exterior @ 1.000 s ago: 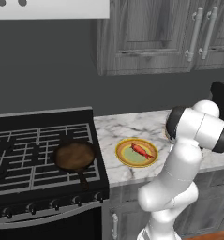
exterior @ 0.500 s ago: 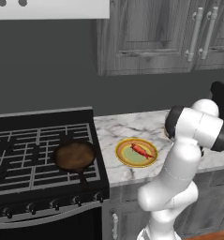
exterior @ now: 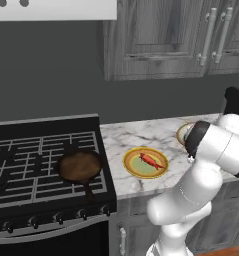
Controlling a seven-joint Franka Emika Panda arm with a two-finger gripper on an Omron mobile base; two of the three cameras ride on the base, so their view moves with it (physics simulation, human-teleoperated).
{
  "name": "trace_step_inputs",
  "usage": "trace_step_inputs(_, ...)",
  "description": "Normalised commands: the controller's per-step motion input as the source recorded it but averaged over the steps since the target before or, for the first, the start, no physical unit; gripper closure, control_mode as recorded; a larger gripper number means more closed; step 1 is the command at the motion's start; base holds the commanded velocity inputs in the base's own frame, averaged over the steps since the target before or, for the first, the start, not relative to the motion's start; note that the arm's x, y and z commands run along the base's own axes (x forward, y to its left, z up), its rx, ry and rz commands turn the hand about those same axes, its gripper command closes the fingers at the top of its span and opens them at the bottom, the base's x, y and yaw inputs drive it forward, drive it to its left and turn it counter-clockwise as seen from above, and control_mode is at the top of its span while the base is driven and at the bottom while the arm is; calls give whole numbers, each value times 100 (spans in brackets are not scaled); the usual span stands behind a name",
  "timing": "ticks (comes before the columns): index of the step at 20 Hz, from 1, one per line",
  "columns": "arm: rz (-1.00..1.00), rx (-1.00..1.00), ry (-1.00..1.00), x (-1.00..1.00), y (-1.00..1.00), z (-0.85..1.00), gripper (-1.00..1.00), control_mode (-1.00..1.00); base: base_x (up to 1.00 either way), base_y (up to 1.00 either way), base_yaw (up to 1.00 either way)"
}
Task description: Place the fish on the plate and place the broccoli on the same plate.
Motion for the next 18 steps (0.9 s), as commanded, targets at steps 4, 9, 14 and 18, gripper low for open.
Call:
trace_step_inputs(4, 17, 3, 5, -66, 0, 21, 100, -100, 0, 0, 0)
trace_step_inputs(9, 22, 2, -4, -92, -6, 71, 100, -100, 0, 0, 0)
trace_step_inputs(14, 35, 0, -9, -79, -2, 83, 100, -100, 0, 0, 0)
trace_step_inputs(18, 39, 0, -2, -56, 0, 78, 100, -100, 0, 0, 0)
